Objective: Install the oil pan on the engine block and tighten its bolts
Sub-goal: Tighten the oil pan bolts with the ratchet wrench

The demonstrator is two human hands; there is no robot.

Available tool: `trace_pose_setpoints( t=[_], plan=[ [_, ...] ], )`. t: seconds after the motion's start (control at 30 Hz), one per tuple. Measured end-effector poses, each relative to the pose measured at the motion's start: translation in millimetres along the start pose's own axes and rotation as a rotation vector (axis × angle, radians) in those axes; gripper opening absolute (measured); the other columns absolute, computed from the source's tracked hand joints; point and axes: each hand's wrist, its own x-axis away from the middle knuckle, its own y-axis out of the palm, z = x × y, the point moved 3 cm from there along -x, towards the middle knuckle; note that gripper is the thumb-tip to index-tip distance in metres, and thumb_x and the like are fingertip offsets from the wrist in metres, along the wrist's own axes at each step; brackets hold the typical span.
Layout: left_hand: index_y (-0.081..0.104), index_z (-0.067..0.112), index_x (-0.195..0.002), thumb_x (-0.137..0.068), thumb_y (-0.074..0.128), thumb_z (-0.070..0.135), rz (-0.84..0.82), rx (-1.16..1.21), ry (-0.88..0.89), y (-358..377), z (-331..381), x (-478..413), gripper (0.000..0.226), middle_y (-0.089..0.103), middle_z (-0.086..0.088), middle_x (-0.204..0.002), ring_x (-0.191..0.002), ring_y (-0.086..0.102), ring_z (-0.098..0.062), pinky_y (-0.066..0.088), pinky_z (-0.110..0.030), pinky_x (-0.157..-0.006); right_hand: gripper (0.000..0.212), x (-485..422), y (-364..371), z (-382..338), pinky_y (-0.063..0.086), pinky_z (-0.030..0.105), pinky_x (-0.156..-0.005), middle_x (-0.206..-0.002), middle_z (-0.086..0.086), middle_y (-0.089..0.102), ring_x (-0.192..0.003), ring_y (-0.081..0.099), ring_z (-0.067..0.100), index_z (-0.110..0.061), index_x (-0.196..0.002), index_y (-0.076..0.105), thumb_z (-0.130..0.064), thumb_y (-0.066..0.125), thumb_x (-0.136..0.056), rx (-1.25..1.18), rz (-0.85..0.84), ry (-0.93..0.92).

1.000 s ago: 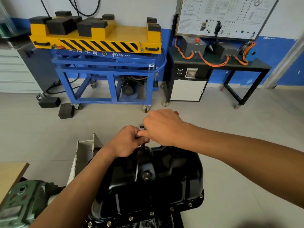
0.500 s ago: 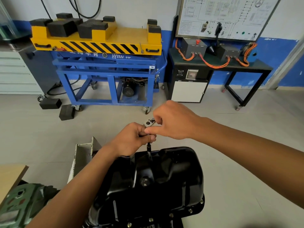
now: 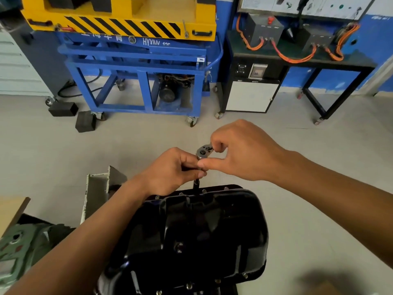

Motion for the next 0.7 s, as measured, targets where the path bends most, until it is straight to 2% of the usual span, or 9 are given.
trace_pose_setpoints(
  t=[0.1,0.17,0.23,0.33,0.4,0.5,0.57,0.63,0.7],
  plan=[
    [0.079,0.013,-0.089,-0.088,0.074,0.01,-0.014,-0.054,-0.002,3,0,-6,0.006,0.078,0.006,-0.082,-0.073,0.069,-0.002,0.05,-0.012,-0.072,0.05,2,1,3,0.041,0.036,-0.062,-0.057,-0.01,0.045,-0.059,0.041,0.009,-0.021,-0.064,0.05,-0.07,0.054,-0.074,-0.012,-0.017,-0.021],
    [0.08,0.01,-0.087,-0.089,0.074,0.012,-0.025,-0.096,-0.01,5,2,-9,0.006,0.076,0.004,-0.075,-0.062,0.061,0.001,0.045,-0.01,-0.065,0.051,3,1,6,0.043,0.037,-0.061,-0.059,-0.01,0.046,-0.061,0.042,0.009,-0.019,-0.066,0.053,-0.069,0.053,-0.073,-0.026,-0.027,-0.03],
    [0.079,0.005,-0.083,-0.09,0.074,0.013,-0.043,-0.112,-0.028,8,4,-13,0.011,0.072,-0.007,-0.068,-0.057,0.051,-0.004,0.042,-0.015,-0.061,0.052,4,0,11,0.041,0.035,-0.058,-0.062,-0.009,0.051,-0.063,0.046,0.015,-0.017,-0.069,0.056,-0.069,0.053,-0.073,-0.027,-0.032,-0.038],
    [0.077,0.001,-0.079,-0.09,0.074,0.016,-0.073,-0.13,-0.067,12,10,-18,0.018,0.064,-0.024,-0.069,-0.058,0.043,-0.015,0.041,-0.033,-0.06,0.053,7,-1,16,0.045,0.036,-0.058,-0.067,-0.008,0.056,-0.066,0.053,0.018,-0.017,-0.072,0.058,-0.069,0.051,-0.074,-0.022,-0.047,-0.045],
    [0.075,0.004,-0.073,-0.09,0.074,0.017,-0.094,-0.147,-0.088,15,15,-19,0.022,0.059,-0.02,-0.061,-0.056,0.039,-0.018,0.038,-0.037,-0.058,0.051,11,1,18,0.044,0.036,-0.057,-0.066,-0.007,0.055,-0.065,0.052,0.018,-0.017,-0.072,0.057,-0.068,0.054,-0.077,-0.02,-0.056,-0.06],
    [0.063,0.023,-0.049,-0.09,0.075,0.017,-0.07,-0.179,-0.096,19,19,-18,0.043,0.036,0.006,-0.048,-0.048,0.027,-0.01,0.028,-0.025,-0.05,0.049,17,2,20,0.034,0.032,-0.052,-0.063,-0.008,0.048,-0.06,0.045,0.014,-0.018,-0.069,0.053,-0.065,0.061,-0.081,-0.015,-0.055,-0.065],
    [0.061,0.015,-0.051,-0.09,0.074,0.017,-0.061,-0.206,-0.117,22,20,-15,0.041,0.034,0.005,-0.049,-0.048,0.026,-0.01,0.027,-0.026,-0.05,0.048,20,2,19,0.034,0.032,-0.051,-0.061,-0.009,0.045,-0.059,0.041,0.011,-0.022,-0.065,0.047,-0.064,0.063,-0.082,0.001,-0.055,-0.063],
    [0.058,0.001,-0.057,-0.091,0.074,0.016,-0.057,-0.212,-0.13,26,19,-11,0.04,0.035,0.002,-0.051,-0.049,0.027,-0.011,0.027,-0.027,-0.051,0.05,22,3,18,0.038,0.033,-0.053,-0.061,-0.009,0.046,-0.06,0.045,0.014,-0.024,-0.063,0.042,-0.064,0.064,-0.083,0.013,-0.074,-0.061],
    [0.061,0.001,-0.059,-0.091,0.073,0.015,-0.036,-0.203,-0.15,25,18,-7,0.037,0.038,0.001,-0.051,-0.048,0.028,-0.01,0.028,-0.026,-0.051,0.051,22,4,13,0.039,0.033,-0.054,-0.061,-0.007,0.046,-0.059,0.047,0.017,-0.025,-0.061,0.039,-0.064,0.063,-0.083,0.027,-0.086,-0.059]
  ],
)
